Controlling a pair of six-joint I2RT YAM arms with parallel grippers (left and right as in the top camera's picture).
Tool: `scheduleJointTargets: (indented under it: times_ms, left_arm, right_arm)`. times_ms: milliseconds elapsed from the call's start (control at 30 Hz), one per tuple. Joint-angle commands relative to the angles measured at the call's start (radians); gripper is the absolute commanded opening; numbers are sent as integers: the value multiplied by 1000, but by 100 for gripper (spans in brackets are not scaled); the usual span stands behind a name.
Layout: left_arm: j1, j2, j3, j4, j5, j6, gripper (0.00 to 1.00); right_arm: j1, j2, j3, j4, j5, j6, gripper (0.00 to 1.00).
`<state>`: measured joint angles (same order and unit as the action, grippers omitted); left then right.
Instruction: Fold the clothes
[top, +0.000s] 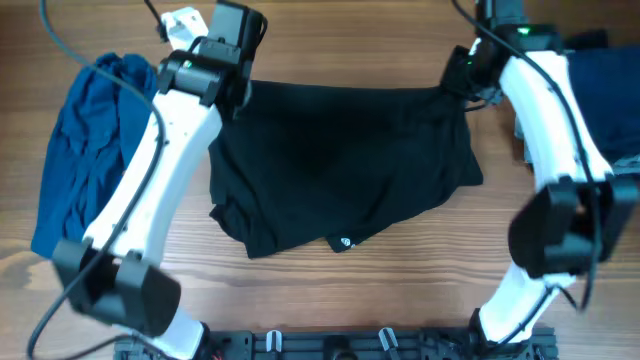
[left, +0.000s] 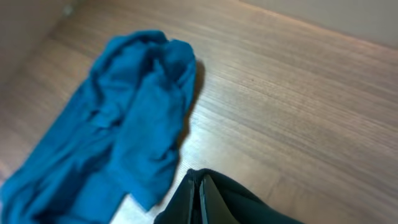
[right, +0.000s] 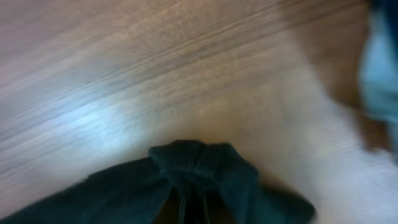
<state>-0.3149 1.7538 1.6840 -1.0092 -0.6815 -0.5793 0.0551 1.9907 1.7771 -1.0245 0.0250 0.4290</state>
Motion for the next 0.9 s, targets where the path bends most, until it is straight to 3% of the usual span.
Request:
scheduleJointTargets:
  times_ms: [0,300,533,567,600,700,733,767,800,867]
  left_arm:
    - [34,124,4,81,43,-1,4]
    - [43,353,4,354,47,12,4]
    - [42,376,4,526,68,111,4]
    - [42,374,5,536,73,136,10]
    - [42,373,5,539,77,151,24]
    - [42,363,5,513,90,183,76]
    - [42,357,5,497,94,183,87]
    - [42,349,5,476,104,183,97]
    - [42,342,5,461,119,183,100]
    - [42,327,5,428,164,183,100]
  right_arm:
    - [-9,139,-7,75,-27,-10,4]
    - [-10,275,-7,354,-78,-13,4]
    - [-10,274,1,442,-81,-38,4]
    - [-10,274,8,436,-92,-51,4]
    - [-10,271,14,432,-106,-67,8]
    - [-11,246,42,387,-132,-97,24]
    - [-11,237,48,377,-132,-97,34]
    - [-11,217,55,360,-148,-114,51]
    - [-11,200,57,351,-166,-129,62]
    - [-11,167,57,335,-196,-154,69]
